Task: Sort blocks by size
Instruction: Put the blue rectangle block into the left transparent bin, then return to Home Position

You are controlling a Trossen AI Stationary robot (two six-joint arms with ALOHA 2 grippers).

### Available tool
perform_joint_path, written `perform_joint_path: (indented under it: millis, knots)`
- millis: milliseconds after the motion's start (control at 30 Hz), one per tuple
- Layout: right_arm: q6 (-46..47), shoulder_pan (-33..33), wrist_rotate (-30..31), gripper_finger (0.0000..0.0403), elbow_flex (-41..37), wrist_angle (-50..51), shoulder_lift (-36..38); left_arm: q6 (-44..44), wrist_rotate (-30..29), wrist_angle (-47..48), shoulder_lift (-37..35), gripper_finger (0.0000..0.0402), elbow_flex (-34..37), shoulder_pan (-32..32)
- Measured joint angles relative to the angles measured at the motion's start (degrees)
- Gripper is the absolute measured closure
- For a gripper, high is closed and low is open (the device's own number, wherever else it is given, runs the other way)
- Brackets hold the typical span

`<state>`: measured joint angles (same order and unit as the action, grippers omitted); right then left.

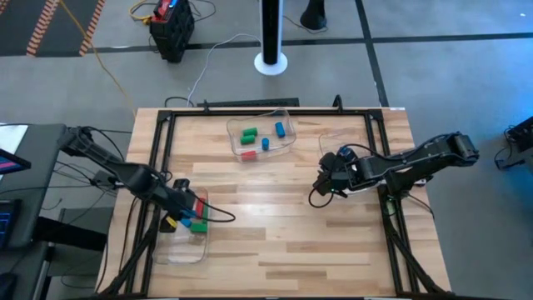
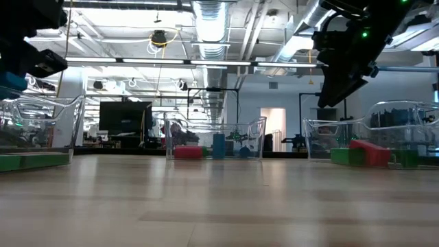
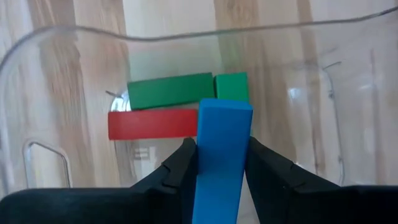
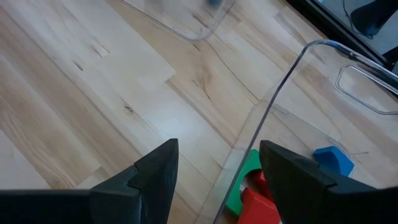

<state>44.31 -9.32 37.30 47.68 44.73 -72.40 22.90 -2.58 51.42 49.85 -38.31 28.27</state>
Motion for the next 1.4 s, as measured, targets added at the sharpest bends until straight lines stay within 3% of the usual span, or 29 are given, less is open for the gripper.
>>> perform_joint_path:
  millis: [333,667,1067,1233,1400]
  knots:
    - [0.00,-0.02,-0.02,0.0148,0.00,0.00,0.00,1.74,-0.81,0.22,2.77,0.0283,-0.01,0.00]
    - [-1.29,-0.02,-0.02,0.0148,0.00,-0.22,0.00,3.32,-2.94,0.16,2.75,0.0252,-0.01,0.00]
    - [-1.35,-0.02,-0.02,0.0148,0.00,-0.22,0.00,2.77,-4.92,-0.24,2.73,0.0250,-0.01,0.00]
    - [-3.00,-0.05,0.00,0.0148,0.00,-0.77,0.00,0.23,-5.71,-5.35,1.14,0.0250,-0.01,0.00]
    - [-8.43,-0.22,0.12,0.0148,0.00,-5.52,0.14,-3.75,-10.22,-13.34,-2.58,0.0250,-0.03,0.00]
